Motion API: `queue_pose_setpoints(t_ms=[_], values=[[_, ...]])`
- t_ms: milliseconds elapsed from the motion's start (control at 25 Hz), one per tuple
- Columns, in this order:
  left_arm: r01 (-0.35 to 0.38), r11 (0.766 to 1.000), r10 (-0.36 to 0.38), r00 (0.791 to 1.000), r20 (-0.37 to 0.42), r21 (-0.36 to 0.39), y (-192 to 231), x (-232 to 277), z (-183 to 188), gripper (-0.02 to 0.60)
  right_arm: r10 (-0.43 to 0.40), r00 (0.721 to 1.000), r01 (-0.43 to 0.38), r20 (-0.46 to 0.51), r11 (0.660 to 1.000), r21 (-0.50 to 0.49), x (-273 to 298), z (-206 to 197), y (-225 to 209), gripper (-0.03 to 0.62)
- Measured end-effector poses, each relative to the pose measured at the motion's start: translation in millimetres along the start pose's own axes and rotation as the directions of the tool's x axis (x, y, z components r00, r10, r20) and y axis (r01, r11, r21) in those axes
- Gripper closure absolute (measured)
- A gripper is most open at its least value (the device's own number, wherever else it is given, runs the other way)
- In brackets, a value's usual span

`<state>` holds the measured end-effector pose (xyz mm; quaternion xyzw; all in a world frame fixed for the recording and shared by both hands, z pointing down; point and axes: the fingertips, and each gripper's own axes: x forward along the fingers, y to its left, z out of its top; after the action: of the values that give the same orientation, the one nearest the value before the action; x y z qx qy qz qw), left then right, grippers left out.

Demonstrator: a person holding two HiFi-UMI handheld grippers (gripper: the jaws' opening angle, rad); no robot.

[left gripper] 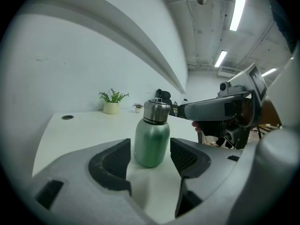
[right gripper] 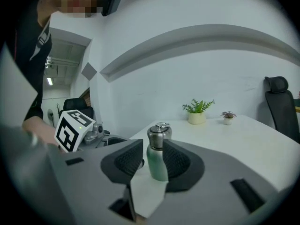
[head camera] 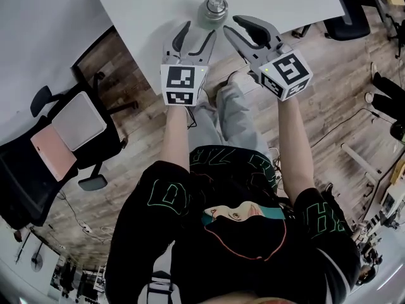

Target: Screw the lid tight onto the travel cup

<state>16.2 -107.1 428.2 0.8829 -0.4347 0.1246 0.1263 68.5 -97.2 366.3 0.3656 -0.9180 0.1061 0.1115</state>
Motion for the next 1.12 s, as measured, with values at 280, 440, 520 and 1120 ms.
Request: queue_pose_setpoints(t_ms=[280, 440, 520, 1120], values=[[0.099, 0.995, -0.098, 0.995, -0.029, 0.030, 1.3, 20.2, -3.3, 0.216, 0.102, 0.994, -0.103, -0.025, 0.994, -0.024, 17.8, 2.6, -10.5, 0.387], [0.162, 0.985, -0.160, 0.986, -0.034, 0.055, -1.8, 29.2, 0.6, 0.210, 0.182, 0.982, -0.185, -0.046, 0.981, -0.065, 27.7, 5.1, -9.7, 0.360], [0.187, 0.980, -0.186, 0.982, -0.035, 0.065, -3.2, 33.9, 3.2, 0.204, 0.203, 0.978, -0.207, -0.052, 0.975, -0.077, 31.2, 7.1, -11.2, 0.356], [0.245, 0.966, -0.247, 0.969, 0.007, 0.083, -6.1, 43.6, 7.2, 0.244, 0.288, 0.956, -0.293, -0.058, 0.950, -0.105, 47.8, 8.7, -4.2, 0.362]])
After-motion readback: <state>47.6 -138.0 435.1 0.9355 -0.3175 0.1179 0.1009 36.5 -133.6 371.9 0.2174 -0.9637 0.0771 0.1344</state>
